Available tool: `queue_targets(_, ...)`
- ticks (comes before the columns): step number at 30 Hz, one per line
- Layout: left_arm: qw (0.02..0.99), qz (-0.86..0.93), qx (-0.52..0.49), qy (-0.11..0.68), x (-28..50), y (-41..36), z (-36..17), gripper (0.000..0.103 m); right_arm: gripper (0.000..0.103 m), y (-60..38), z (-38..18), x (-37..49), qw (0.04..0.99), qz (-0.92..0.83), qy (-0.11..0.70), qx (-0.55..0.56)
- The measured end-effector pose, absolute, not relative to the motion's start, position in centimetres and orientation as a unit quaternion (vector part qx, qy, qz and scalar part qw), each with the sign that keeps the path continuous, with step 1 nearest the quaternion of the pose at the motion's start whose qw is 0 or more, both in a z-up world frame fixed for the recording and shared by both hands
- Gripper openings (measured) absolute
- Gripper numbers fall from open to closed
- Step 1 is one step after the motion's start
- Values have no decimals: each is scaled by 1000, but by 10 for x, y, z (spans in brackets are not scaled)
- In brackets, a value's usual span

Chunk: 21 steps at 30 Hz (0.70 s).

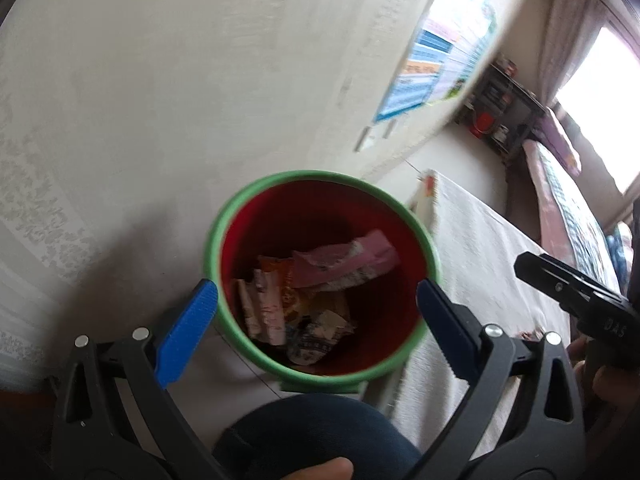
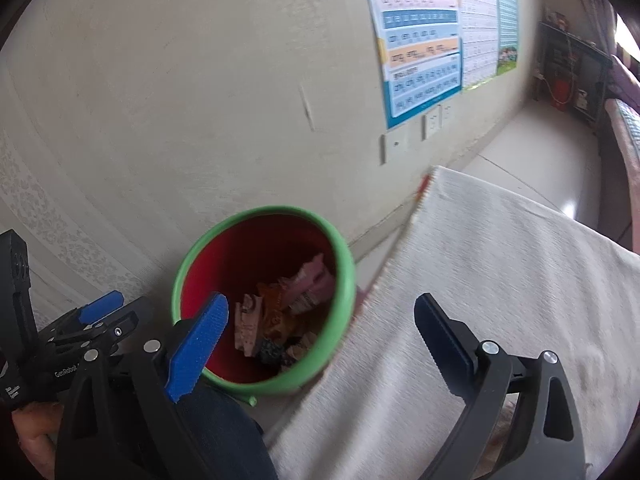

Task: Collect trash
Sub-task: 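Move both open grippers back over the crumpled paper and yellow wrapper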

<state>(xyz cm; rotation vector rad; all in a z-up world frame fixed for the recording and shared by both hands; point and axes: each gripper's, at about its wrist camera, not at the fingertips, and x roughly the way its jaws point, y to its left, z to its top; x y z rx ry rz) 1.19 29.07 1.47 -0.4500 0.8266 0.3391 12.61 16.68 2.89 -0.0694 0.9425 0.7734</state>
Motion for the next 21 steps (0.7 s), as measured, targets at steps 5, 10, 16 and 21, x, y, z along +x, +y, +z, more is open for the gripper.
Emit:
queue_targets(5, 883, 129, -202, 403, 22, 258, 18, 97, 91, 128, 32, 122, 827, 346, 443, -23)
queue_targets(10, 887, 101, -188, 410, 31, 227, 18, 97, 91, 82, 29, 117, 836, 318, 447, -20)
queue_targets(16, 889, 62, -172, 420, 42, 185, 19, 97, 91, 23, 21, 106, 843, 278, 459, -18)
queue_targets(21, 890, 16, -149, 431, 49, 142, 17, 97, 91, -36, 11, 98, 850, 234, 472, -8)
